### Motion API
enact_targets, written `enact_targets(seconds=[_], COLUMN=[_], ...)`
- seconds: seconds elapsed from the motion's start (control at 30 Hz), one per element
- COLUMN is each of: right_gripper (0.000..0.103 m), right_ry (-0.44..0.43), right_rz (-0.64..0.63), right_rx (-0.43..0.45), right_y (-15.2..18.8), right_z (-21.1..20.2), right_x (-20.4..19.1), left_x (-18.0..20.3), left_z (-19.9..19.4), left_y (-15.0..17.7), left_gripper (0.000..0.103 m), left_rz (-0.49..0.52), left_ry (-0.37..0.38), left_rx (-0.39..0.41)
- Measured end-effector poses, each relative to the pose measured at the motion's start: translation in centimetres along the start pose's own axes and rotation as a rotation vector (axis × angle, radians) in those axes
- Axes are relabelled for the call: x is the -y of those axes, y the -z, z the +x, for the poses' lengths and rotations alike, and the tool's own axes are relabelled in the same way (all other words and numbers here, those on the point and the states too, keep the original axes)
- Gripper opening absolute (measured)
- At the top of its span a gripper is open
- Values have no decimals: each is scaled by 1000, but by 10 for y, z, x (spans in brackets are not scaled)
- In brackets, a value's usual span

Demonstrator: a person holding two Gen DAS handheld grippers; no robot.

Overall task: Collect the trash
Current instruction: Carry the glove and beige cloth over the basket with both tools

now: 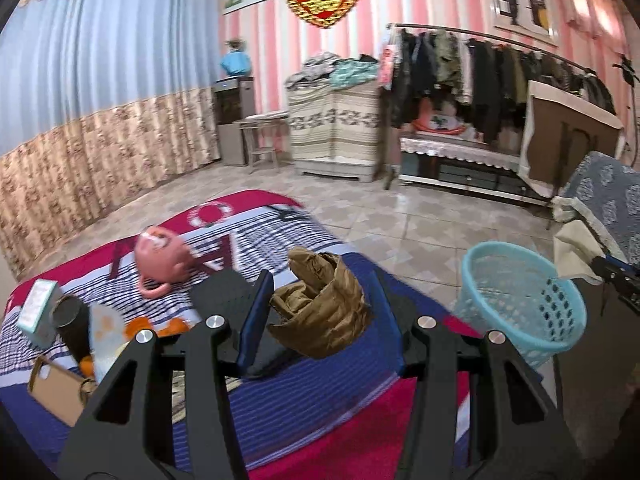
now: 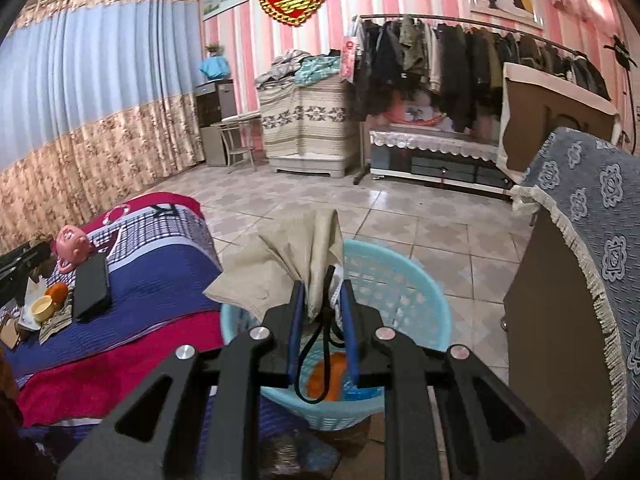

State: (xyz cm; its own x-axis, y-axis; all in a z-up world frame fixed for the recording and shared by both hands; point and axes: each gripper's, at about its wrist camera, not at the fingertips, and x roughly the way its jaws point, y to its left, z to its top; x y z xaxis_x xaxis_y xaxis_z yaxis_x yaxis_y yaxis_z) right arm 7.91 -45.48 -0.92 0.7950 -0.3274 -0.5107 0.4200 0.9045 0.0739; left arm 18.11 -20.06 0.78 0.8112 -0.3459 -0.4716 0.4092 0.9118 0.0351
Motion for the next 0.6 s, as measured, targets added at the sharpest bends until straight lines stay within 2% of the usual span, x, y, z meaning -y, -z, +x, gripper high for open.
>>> enact_targets(seconds=[0.43,0.6], right_gripper=[19,19], right_ry=[92,119], right_rz=[67,90], right_rx=[4,-1], right_y=[4,8], right_z=[3,4], right_x=[48,62], left_x=[90,128], left_z=[20,35], left_y=[-16,-14], left_gripper=[49,49], left_rz=[84,131], left_ry=[163,235], left_rx=[24,2])
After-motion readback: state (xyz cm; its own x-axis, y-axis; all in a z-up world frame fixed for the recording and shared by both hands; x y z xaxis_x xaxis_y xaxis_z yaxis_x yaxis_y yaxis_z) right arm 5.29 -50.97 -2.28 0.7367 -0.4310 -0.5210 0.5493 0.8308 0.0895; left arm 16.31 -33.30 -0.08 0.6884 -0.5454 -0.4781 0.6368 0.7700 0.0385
